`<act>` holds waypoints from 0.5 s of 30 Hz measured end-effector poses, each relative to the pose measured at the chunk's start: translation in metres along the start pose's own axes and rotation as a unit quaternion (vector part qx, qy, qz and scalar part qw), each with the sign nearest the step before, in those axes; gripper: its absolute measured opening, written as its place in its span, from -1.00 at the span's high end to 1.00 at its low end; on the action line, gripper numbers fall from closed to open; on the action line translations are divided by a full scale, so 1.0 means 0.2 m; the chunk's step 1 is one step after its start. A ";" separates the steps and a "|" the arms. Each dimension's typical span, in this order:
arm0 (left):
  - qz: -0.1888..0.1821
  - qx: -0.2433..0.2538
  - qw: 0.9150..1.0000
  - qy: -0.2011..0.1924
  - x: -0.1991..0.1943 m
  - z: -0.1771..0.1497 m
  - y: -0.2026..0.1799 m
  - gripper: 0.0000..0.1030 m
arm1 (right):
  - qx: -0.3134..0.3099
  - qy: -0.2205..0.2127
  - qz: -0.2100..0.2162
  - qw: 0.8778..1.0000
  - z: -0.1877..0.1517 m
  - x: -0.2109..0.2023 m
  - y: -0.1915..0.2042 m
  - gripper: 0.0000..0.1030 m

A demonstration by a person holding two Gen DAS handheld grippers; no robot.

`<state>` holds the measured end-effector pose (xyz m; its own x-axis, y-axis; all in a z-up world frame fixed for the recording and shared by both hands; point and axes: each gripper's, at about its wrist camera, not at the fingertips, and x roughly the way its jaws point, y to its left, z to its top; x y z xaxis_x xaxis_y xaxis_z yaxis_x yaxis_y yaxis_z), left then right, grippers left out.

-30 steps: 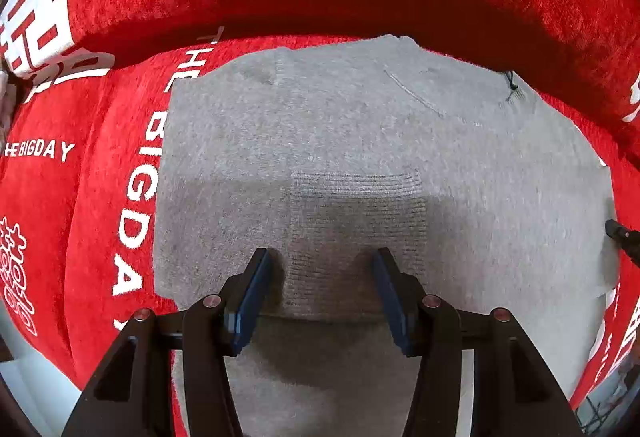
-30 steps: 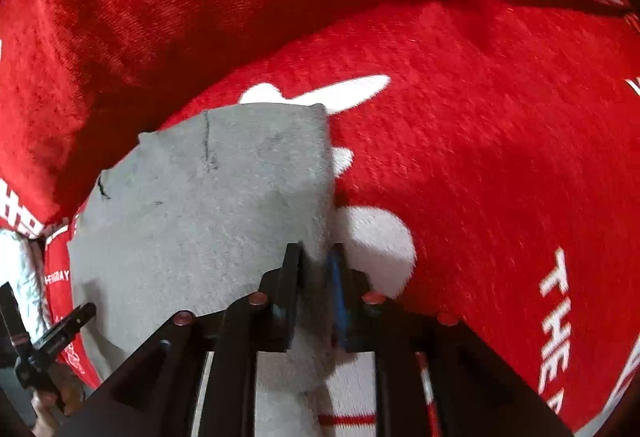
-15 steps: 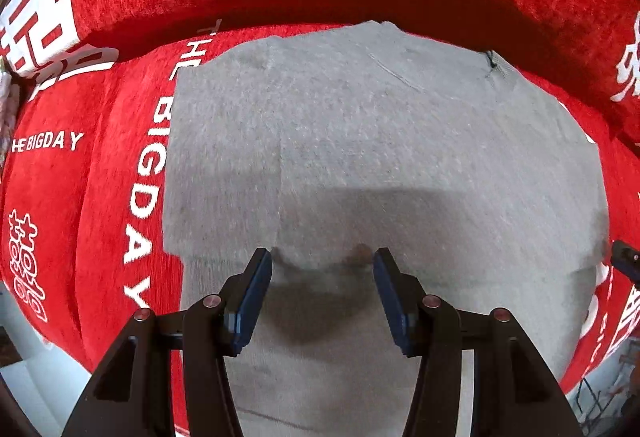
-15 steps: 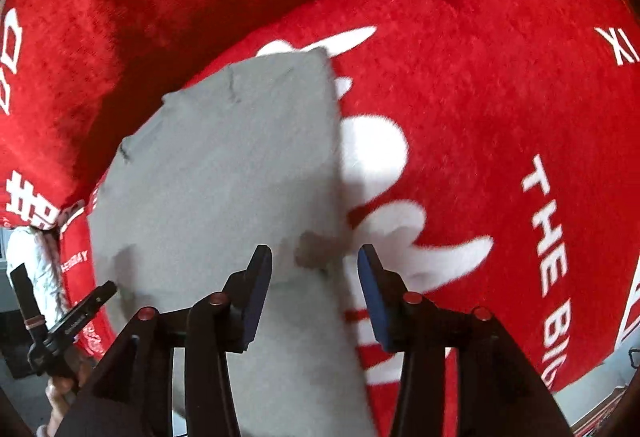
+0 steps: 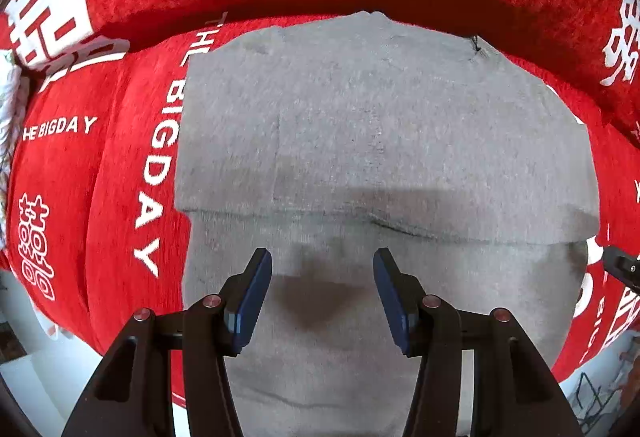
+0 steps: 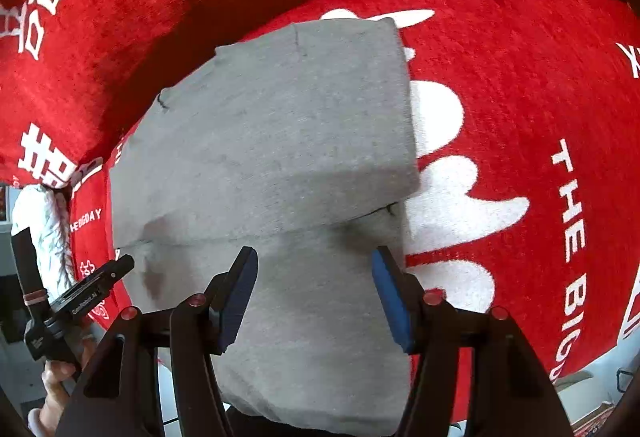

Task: Fold small clothes

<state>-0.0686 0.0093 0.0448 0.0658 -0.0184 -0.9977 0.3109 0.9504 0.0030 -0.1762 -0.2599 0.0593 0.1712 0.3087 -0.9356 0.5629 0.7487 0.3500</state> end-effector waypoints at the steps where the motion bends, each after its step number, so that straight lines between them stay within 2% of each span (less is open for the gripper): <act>1: -0.002 -0.002 1.000 0.001 0.00 0.00 0.00 -0.30 | -0.001 0.001 0.002 1.000 0.00 0.00 0.01 -0.34; 2: -0.003 -0.004 1.000 0.002 -0.01 -0.01 0.00 -0.84 | -0.003 0.002 0.004 1.000 -0.01 0.01 0.01 -0.36; 3: 0.002 -0.007 1.000 -0.004 -0.02 -0.01 0.00 -1.00 | -0.005 0.003 0.006 1.000 -0.01 0.01 0.02 -0.36; 4: 0.008 -0.004 1.000 -0.014 -0.03 -0.02 -0.01 -1.00 | -0.009 0.005 0.007 1.000 -0.02 0.01 0.03 -0.36; 7: 0.008 0.004 1.000 -0.008 -0.03 -0.03 -0.04 -1.00 | -0.020 0.007 0.005 1.000 -0.03 0.03 0.04 -0.37; 10: 0.008 0.005 1.000 -0.003 -0.02 -0.03 -0.06 -1.00 | -0.023 0.011 0.007 1.000 -0.04 0.03 0.05 -0.56; 15: 0.005 -0.004 1.000 0.005 -0.01 -0.04 -0.07 -1.00 | -0.024 0.020 0.010 0.999 -0.05 0.04 0.04 -0.56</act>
<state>-0.0799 -0.0016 0.0468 0.0596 -0.0065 -0.9982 0.3029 0.9530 0.0119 -0.1779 -0.2456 0.0554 0.1490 0.3453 -0.9266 0.5195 0.7700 0.3704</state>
